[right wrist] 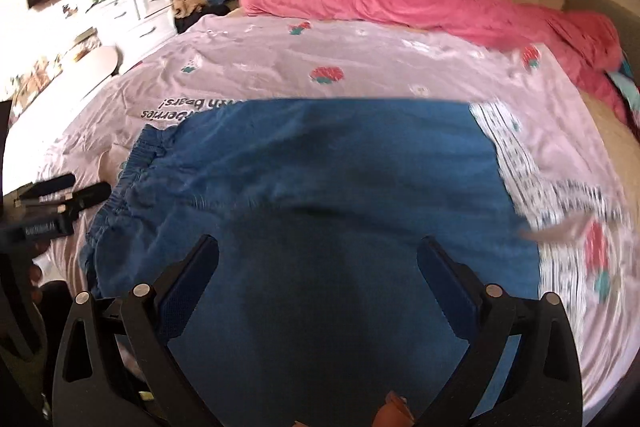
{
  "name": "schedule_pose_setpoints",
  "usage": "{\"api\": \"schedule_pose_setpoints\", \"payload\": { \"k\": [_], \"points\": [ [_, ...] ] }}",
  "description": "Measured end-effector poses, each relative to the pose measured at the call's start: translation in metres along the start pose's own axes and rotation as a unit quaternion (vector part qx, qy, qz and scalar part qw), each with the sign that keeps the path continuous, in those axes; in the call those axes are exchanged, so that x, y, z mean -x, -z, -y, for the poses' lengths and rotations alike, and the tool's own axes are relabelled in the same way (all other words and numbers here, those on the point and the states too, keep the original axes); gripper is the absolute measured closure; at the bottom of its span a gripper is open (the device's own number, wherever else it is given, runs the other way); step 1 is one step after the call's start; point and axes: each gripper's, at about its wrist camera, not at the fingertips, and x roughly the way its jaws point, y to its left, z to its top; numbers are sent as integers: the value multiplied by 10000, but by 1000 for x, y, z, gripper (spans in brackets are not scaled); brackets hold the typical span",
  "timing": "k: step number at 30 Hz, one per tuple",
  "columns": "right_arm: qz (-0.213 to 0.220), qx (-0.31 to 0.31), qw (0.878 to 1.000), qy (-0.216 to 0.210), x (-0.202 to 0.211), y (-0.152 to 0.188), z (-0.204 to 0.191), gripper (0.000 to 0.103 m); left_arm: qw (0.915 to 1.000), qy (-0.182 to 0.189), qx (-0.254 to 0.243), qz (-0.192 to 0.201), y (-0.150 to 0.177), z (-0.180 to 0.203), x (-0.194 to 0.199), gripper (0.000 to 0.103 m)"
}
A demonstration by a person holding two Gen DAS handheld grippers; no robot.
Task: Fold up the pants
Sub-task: 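Lower the left gripper onto the elastic waistband and close on it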
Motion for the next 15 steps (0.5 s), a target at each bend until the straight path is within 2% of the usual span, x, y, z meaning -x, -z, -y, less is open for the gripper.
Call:
{"api": "schedule_pose_setpoints", "payload": {
  "k": [3, 6, 9, 11, 15],
  "points": [
    [-97, 122, 9997, -184, -14, -15, -6, 4, 10000, -37, 21, -16, -16, -9, -10, 9],
    [101, 507, 9983, -255, -23, -29, -18, 4, 9997, 66, 107, -208, -30, -18, -27, 9],
    [141, 986, 9948, -192, -38, -40, -28, 4, 9991, -53, 141, -388, -39, -24, -50, 9],
    [94, 1119, 9932, -313, -48, -47, -31, 4, 9987, -121, 172, -457, -44, -29, -63, 9],
    [-145, 1334, 9901, -417, -75, -63, -38, 4, 9983, 272, 267, -447, -51, -34, -80, 9]
  ]
}}
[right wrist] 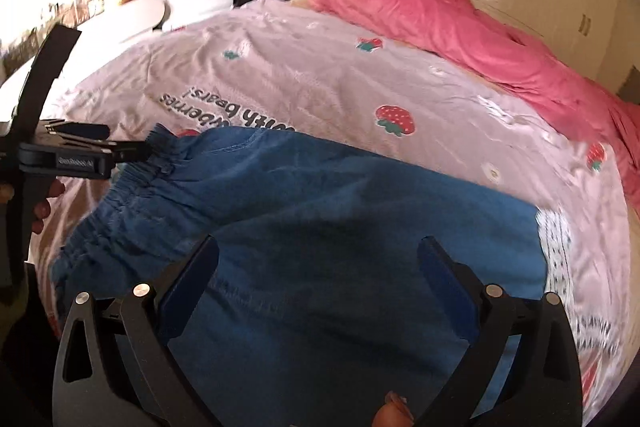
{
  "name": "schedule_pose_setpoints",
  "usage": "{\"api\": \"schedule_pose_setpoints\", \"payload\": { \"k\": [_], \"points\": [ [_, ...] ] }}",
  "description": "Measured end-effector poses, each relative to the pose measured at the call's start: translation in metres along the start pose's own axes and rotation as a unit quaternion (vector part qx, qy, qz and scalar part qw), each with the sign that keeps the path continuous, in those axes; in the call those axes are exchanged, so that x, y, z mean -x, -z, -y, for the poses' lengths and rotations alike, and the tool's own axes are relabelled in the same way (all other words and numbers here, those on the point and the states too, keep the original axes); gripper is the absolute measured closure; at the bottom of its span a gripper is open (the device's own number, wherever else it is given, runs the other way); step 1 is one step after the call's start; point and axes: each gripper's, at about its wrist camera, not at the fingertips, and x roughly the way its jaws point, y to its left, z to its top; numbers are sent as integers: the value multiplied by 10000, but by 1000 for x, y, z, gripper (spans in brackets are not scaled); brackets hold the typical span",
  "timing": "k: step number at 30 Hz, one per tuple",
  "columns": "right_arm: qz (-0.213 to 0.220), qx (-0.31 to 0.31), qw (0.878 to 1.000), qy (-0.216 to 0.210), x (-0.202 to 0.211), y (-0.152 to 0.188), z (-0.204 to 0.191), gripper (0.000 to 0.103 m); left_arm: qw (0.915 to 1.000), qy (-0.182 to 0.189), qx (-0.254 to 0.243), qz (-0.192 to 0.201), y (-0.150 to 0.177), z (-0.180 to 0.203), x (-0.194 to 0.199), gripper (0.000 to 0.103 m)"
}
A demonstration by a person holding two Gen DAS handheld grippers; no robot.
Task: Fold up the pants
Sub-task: 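Lower the left gripper onto the elastic waistband and close on it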
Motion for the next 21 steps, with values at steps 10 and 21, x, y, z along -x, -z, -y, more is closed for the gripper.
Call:
{"api": "schedule_pose_setpoints", "payload": {
  "k": [10, 21],
  "points": [
    [-454, -125, 9986, -239, -55, -30, 15, 4, 9968, 674, -406, -161, -15, 12, -32, 57],
    [-672, 544, 9959, -253, -91, -66, 17, 4, 9893, 691, -1036, 764, -2, 22, 10, 86]
  ]
}}
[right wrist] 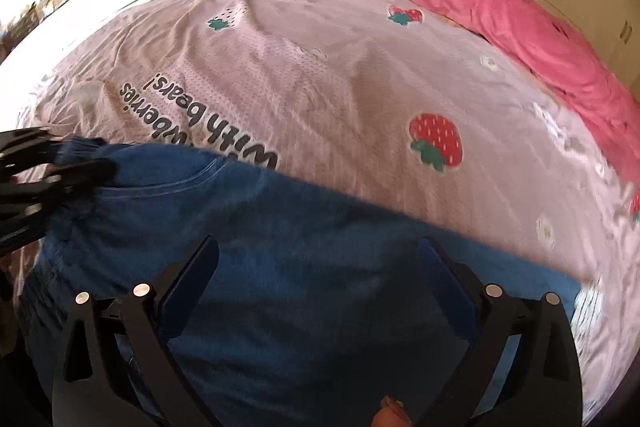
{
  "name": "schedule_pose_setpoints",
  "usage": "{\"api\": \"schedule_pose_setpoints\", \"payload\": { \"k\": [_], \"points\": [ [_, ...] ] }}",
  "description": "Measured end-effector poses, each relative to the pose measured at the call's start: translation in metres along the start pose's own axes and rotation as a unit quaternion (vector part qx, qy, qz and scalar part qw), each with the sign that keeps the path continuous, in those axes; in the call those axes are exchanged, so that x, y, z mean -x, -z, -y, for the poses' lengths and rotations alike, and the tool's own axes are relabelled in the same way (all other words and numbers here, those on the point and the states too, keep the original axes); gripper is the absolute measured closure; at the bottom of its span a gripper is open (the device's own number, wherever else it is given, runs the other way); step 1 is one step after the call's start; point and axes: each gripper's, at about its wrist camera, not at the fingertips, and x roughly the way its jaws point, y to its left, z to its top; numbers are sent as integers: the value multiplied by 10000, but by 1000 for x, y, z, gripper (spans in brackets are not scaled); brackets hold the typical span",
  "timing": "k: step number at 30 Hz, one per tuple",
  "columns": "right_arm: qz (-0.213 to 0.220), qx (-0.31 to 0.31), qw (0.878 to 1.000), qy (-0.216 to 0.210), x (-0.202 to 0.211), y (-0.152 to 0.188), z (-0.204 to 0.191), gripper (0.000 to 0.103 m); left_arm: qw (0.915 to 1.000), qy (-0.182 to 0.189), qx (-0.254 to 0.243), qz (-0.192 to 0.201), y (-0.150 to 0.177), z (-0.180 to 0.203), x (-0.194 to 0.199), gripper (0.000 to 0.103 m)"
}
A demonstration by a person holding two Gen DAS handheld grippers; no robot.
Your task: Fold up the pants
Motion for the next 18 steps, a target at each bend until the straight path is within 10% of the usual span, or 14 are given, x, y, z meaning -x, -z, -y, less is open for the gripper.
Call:
{"api": "schedule_pose_setpoints", "payload": {
  "k": [6, 14, 18],
  "points": [
    [-1, 1051, 9944, 100, -9, -10, -15, 12, 9995, 116, -16, 304, 4, 7, 21, 86],
    [-151, 1366, 9901, -291, -22, -9, -35, 79, 9996, 37, 17, 281, 5, 6, 16, 86],
    [59, 1019, 9945, -256, -9, -4, -34, 86, 9998, -111, 64, 177, 6, 0, 6, 86]
  ]
}}
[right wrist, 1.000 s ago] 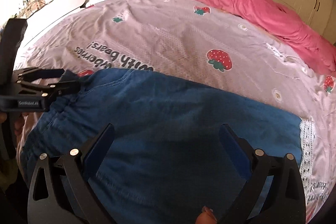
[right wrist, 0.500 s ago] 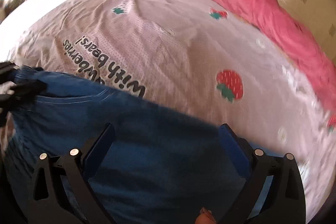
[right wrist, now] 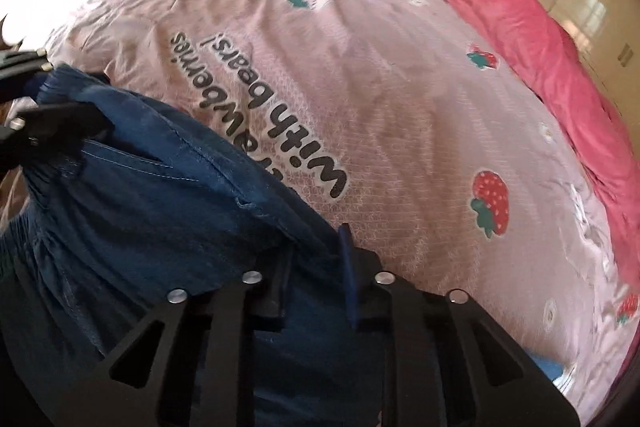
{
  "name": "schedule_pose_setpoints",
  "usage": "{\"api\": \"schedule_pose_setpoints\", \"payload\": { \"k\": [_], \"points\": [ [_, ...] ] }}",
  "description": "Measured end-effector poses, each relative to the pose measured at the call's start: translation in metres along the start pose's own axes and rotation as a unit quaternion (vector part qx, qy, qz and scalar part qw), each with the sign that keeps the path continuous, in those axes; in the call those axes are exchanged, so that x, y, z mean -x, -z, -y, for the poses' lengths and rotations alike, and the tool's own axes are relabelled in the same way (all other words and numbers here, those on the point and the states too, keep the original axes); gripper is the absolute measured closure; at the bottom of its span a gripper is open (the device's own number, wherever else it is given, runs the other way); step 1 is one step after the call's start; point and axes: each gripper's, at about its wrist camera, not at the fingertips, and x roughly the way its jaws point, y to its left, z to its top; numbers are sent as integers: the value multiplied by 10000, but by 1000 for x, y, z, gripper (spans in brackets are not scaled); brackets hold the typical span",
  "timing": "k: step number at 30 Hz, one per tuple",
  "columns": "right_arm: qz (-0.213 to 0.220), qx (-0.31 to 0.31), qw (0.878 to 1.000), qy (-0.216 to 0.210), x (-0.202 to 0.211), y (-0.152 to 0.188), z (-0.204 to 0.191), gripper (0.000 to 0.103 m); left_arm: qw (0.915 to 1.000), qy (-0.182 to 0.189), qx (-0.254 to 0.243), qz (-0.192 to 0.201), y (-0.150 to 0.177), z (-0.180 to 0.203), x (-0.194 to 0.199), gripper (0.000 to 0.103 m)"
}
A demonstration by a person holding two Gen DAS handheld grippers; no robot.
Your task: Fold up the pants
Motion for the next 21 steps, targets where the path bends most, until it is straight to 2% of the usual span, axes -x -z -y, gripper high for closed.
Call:
{"api": "schedule_pose_setpoints", "payload": {
  "k": [3, 7, 10, 15, 18, 21],
  "points": [
    [135, -424, 9990, -16, 14, 10, 5, 88, 10000, 7, 37, -38, 1, -2, -2, 86],
    [381, -650, 9972, 23, 43, 22, -1, 89, 9998, -17, -109, 147, 0, 6, 10, 86],
    [642, -852, 9943, 73, 76, 35, -3, 89, 9995, 105, -132, 279, 1, 13, 25, 85],
    [1054, -1205, 9871, -28, 120, 60, -12, 89, 9982, 181, -285, 489, 8, 28, 48, 84],
    [1177, -1306, 9844, -84, 140, 80, -28, 89, 9974, 99, -410, 577, 19, 36, 62, 82],
    [1205, -1339, 9835, -171, 154, 103, -51, 89, 9977, 166, -308, 589, 34, 36, 77, 79]
  ]
}}
